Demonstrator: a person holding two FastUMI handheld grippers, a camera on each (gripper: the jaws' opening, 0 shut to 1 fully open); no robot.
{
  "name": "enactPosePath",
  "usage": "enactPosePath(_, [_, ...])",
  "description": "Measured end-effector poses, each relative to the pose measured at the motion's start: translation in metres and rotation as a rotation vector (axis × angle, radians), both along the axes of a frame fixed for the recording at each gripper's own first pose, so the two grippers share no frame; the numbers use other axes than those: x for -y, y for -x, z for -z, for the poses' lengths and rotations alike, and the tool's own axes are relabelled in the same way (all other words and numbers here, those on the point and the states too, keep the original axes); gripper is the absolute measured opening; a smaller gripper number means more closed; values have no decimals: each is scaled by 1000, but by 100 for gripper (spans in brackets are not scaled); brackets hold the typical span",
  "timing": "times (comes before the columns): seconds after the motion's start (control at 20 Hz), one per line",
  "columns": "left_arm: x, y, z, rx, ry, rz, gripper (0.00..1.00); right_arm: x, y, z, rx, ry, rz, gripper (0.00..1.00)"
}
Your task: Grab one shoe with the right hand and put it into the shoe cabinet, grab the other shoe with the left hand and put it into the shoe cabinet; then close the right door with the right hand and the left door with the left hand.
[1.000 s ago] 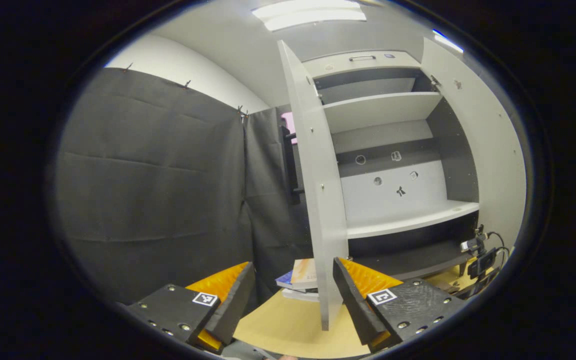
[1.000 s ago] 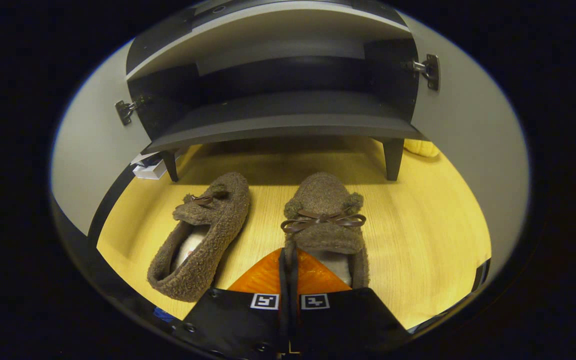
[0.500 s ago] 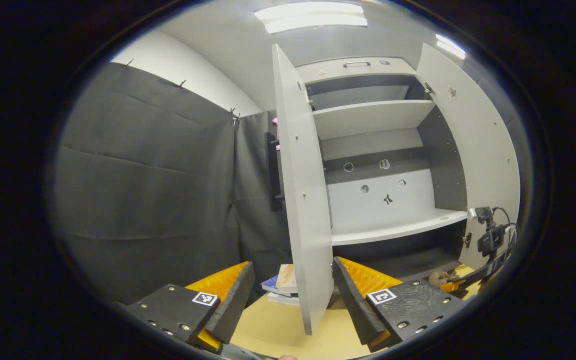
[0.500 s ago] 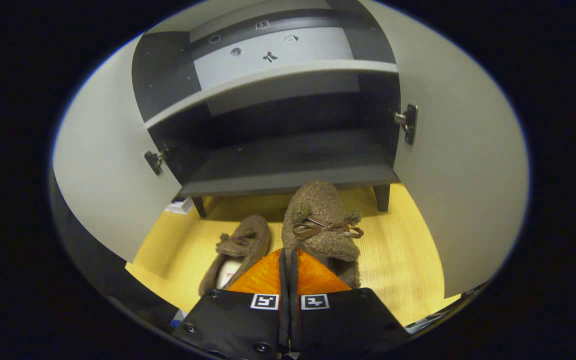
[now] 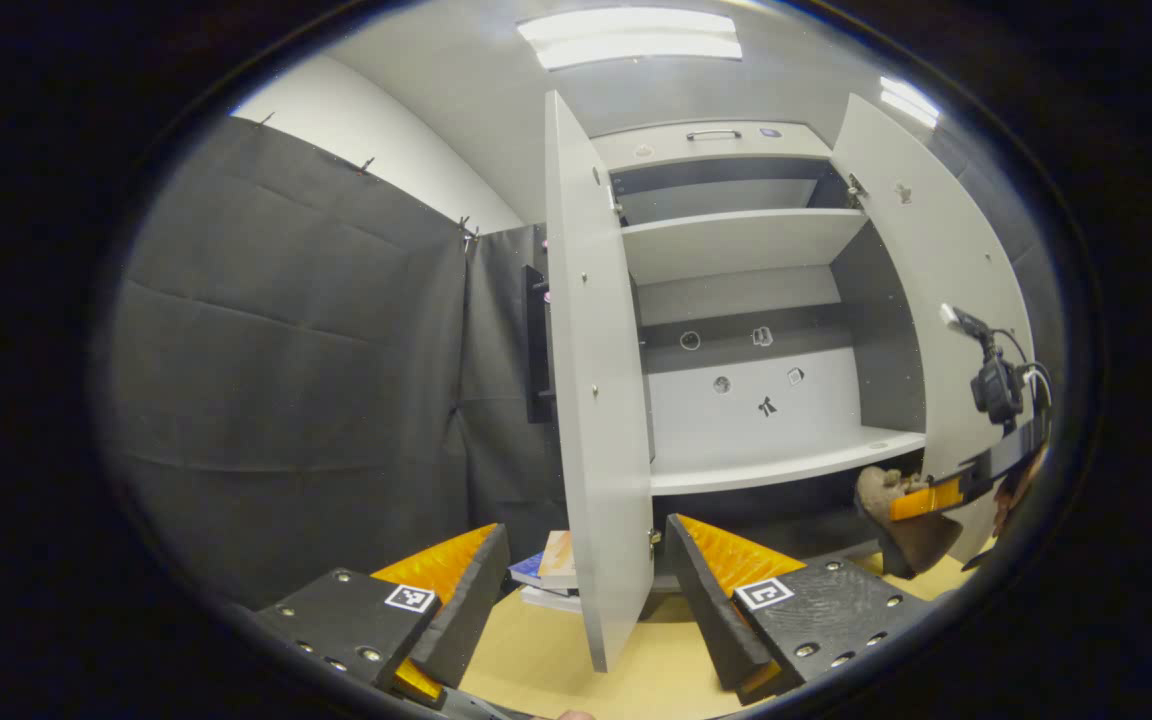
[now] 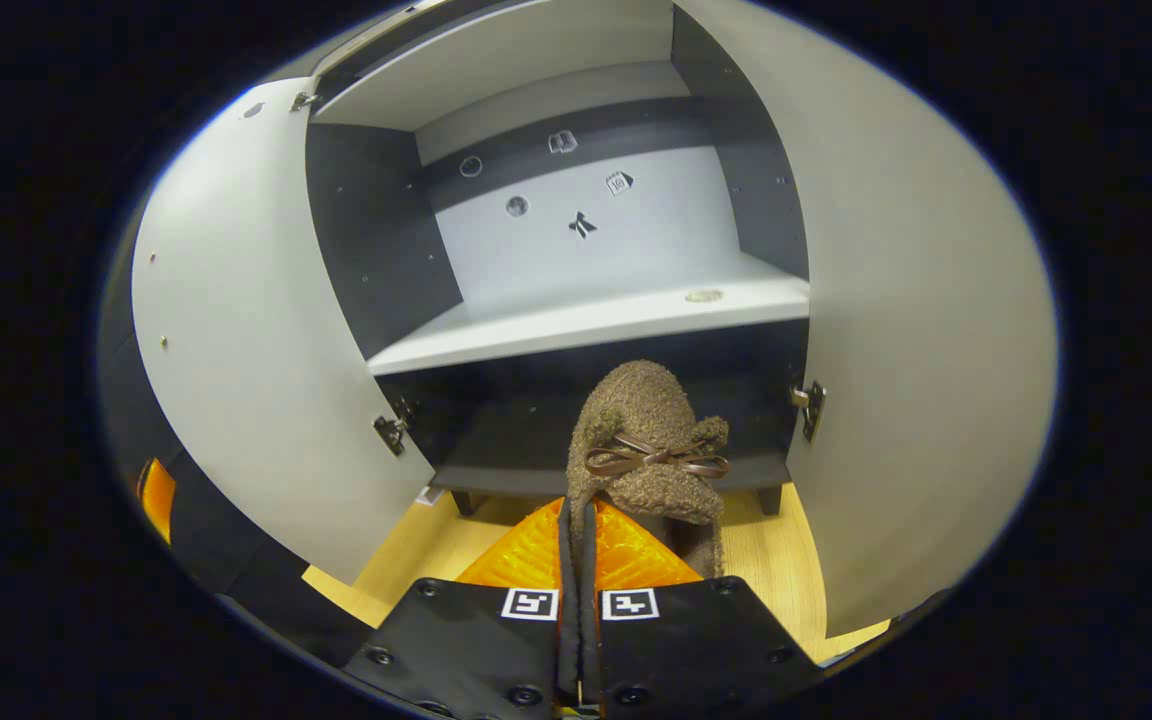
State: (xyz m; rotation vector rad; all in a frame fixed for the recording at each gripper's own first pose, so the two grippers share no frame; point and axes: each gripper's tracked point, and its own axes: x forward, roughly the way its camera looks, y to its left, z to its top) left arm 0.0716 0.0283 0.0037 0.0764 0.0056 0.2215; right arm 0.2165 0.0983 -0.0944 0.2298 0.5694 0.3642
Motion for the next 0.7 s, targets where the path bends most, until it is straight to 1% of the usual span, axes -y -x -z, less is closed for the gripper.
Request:
enactPosePath(0.15, [0,0,1,1,4,-5,99,4,-15,-40,72,-8,-3,2])
enactPosePath(0.35, [-2,-1,0,4,4,-22,99,3,-53,-80,163,-8,13,2])
enactPosePath(0.4, [-3,-1,0,4,4,-29,99,4,-65,-87,181,-5,20,0])
enactPosePath(0.7, [-9,-2,5,-11,9,-84,99,3,-135,-115,223,16,53,2])
